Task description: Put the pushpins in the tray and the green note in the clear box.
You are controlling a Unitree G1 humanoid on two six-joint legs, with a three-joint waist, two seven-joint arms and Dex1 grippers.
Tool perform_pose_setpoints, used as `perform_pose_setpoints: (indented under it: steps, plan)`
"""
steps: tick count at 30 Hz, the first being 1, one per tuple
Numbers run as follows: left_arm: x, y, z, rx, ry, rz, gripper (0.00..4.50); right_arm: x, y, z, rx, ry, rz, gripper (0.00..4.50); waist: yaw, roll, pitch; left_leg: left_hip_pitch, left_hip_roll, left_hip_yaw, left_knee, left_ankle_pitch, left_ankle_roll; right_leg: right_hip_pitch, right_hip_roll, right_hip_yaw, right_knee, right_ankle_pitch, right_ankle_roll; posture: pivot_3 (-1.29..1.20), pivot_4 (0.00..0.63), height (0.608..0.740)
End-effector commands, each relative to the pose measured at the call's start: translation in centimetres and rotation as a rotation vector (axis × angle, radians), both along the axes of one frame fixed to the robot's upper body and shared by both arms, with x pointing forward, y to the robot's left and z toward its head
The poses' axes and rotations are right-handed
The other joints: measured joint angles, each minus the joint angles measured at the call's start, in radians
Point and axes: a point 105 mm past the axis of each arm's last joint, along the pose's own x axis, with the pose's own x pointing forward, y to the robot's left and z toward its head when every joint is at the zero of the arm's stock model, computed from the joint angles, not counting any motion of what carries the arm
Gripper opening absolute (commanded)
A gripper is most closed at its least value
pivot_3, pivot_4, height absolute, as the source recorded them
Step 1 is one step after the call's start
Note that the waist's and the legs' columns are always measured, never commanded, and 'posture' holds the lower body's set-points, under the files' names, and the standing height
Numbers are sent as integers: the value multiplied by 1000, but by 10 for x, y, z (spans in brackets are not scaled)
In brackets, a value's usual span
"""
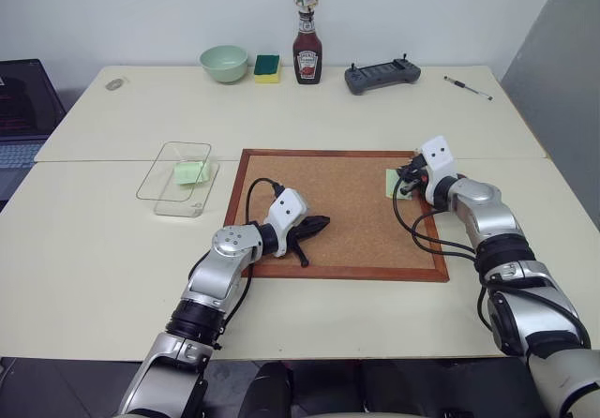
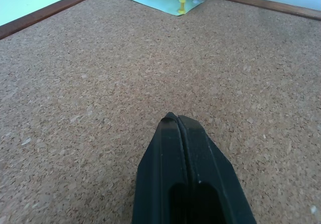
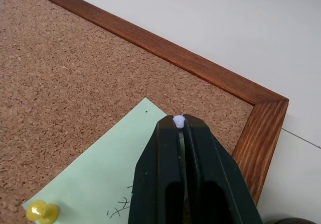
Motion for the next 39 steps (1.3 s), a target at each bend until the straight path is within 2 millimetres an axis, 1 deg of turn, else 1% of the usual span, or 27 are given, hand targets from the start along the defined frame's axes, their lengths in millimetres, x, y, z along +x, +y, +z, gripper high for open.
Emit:
perform_pose_setpoints:
  steps: [1,23,25,30,33,36,39]
  plan:
    - [-14,-3,-33,70,119,-40,0,3,-3,34,39,-111,-10,43,0,0,0,0,0,0,0,0,0,0,0,0,0,0,0,0,150,740]
    - [-17,-4,-38,82,134,-45,0,0,-5,52,78,-158,-25,43,0,0,0,0,0,0,0,0,0,0,0,0,0,0,0,0,150,740]
    - [-17,-4,-38,82,134,-45,0,-1,-11,57,84,-174,-39,43,0,1,0,0,0,0,0,0,0,0,0,0,0,0,0,0,150,740]
    - [-17,-3,-38,82,133,-43,0,-9,-33,71,93,-207,-102,43,3,1,0,0,0,0,0,0,0,0,0,0,0,0,0,0,150,740]
    - [-17,-4,-38,81,133,-44,0,-21,-47,77,98,-218,-132,43,4,1,-1,0,0,-1,0,0,0,1,0,0,0,0,0,0,150,740]
    - [-16,-4,-38,81,131,-46,0,-36,-60,75,81,-201,-148,43,7,2,-1,0,0,0,-1,0,0,1,0,0,-1,0,0,0,150,740]
    - [-16,-5,-38,82,130,-48,0,-50,-72,66,62,-150,-176,43,9,3,-2,0,0,-1,-1,0,0,1,0,0,-1,0,0,0,150,740]
